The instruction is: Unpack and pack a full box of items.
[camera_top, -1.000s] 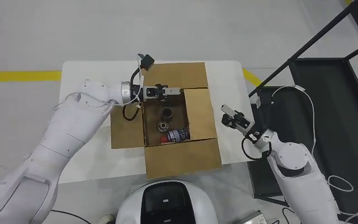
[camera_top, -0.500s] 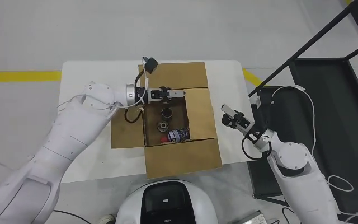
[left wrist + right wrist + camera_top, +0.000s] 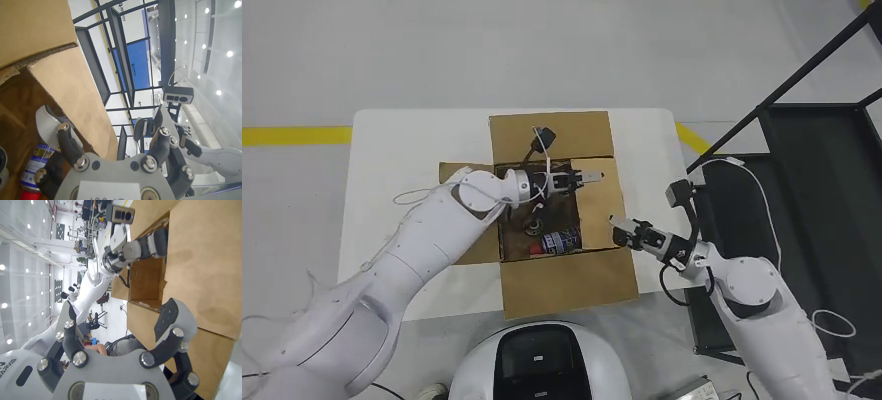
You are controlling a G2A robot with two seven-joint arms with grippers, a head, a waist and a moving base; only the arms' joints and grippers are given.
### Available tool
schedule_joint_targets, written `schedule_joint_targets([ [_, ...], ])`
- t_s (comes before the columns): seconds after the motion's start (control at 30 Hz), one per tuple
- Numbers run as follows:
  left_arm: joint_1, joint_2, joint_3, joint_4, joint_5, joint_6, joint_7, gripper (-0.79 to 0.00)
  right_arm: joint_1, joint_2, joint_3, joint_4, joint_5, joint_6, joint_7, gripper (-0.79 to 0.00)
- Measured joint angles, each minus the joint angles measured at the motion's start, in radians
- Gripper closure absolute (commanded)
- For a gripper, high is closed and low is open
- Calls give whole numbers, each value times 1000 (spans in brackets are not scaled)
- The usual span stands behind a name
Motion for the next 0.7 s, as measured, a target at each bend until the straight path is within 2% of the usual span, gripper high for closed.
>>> schedule_joint_targets([
  [0.2, -25, -73, -13, 117, -105, -113, -44, -785, 22, 0, -78, 8, -19, 22, 87, -785],
  [0.4, -43, -109, -69, 141, -253, -259, -160, -785, 21, 1, -122, 6, -43, 31, 121, -785],
  [0.47, -47, -119, -76, 145, -269, -285, -183, -785, 20, 1, -121, 8, -50, 23, 103, -785],
  [0.57, -54, -135, -83, 161, -277, -309, -198, -785, 6, 0, -83, 28, -30, -22, 7, -785],
  [0.7, -56, -143, -116, 185, -314, -353, -222, -785, -56, -1, 13, 35, 54, -141, -107, -785],
])
